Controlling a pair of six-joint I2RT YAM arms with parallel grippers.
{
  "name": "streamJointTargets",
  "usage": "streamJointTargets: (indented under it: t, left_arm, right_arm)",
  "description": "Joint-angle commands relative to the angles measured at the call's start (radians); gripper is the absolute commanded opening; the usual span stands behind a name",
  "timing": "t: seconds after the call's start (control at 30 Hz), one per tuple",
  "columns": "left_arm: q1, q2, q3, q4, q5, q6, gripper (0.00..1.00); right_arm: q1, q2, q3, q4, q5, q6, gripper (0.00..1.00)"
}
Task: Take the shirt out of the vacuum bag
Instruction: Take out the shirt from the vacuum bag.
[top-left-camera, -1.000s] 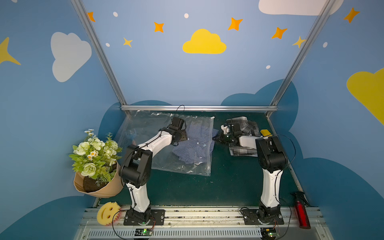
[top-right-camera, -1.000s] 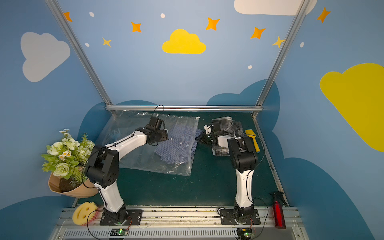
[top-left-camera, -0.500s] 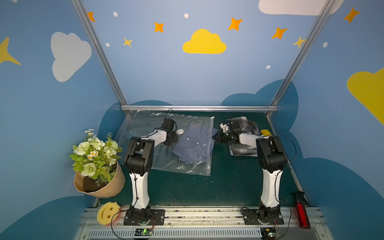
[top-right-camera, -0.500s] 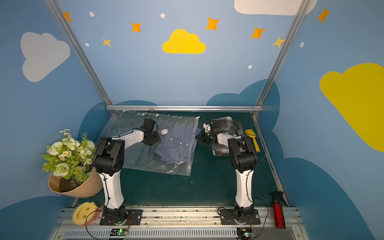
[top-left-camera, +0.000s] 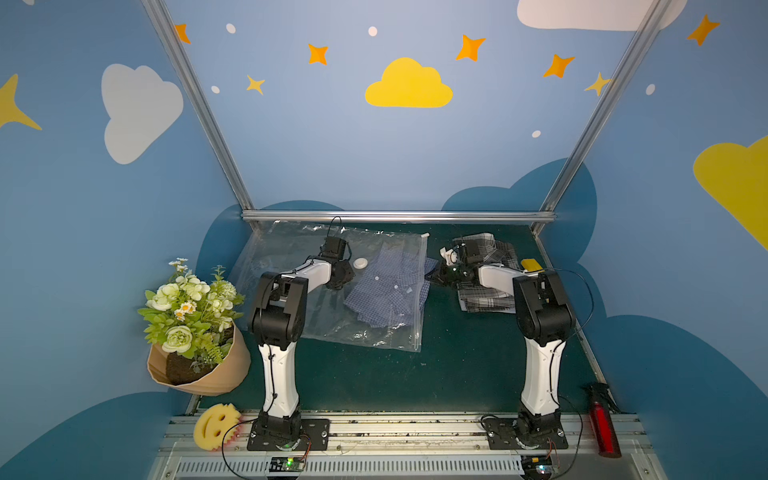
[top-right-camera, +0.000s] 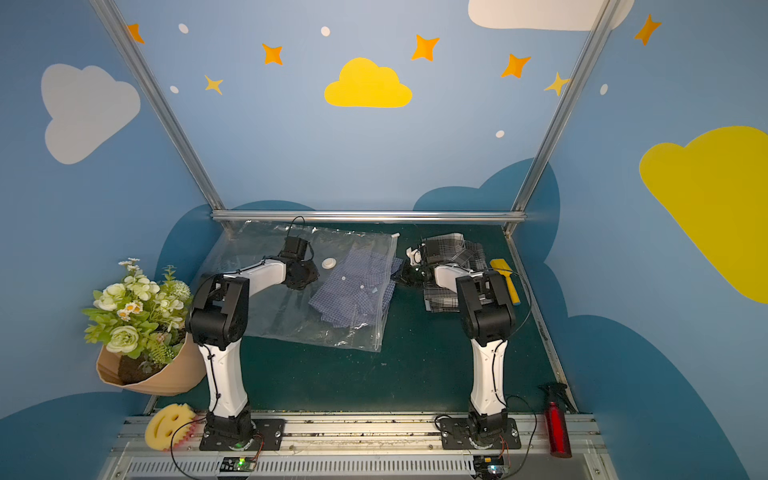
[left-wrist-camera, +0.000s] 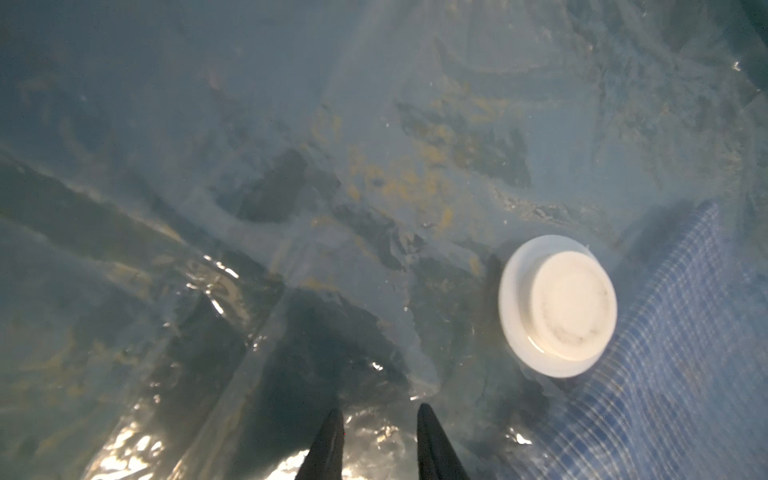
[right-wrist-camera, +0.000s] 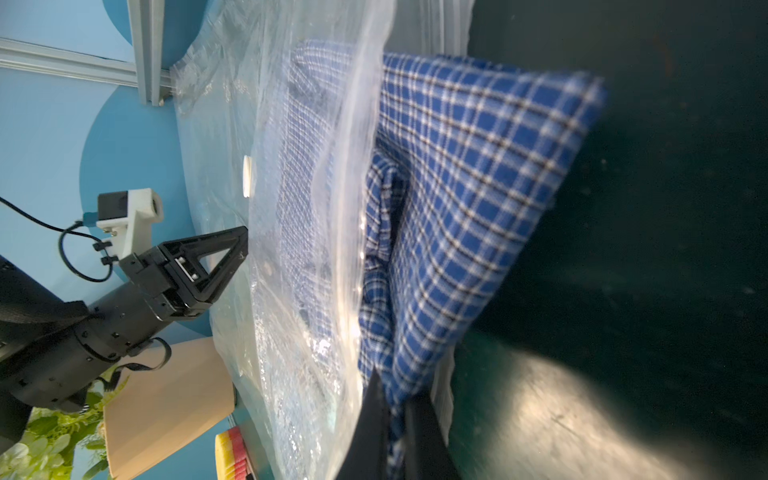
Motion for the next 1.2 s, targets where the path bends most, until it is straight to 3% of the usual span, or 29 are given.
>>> streamJointTargets:
  t: [0.0,0.43,0.73,0.9,1.17]
  left_arm:
    - [0.004,0.056,-0.036,-0.024,0.019,-0.007,0.30]
    - [0.004,0.088,-0.043,0.013,0.043,-0.005,0.30]
    - [0.003,0.090,-0.051,0.014,0.039,-0.002,0.30]
    - [0.003,0.091,-0.050,0.015,0.036,-0.007,0.31]
    - [0.002,0.083,-0.051,0.025,0.034,-0.008,0.31]
  right_arm:
    - [-0.018,-0.072,0.028,-0.057,0.003,-0.035,0.00]
    - [-0.086,-0.196,0.002,-0.161,0.016,-0.092,0.00]
    - [-0.138,-0.266,0.005,-0.335,0.028,-0.179,0.00]
    - [-0.183,-0.284,0.064,-0.550,0.085,-0.279,0.00]
    - [-0.273,-0.335,0.011,-0.590,0.106,-0.322,0.00]
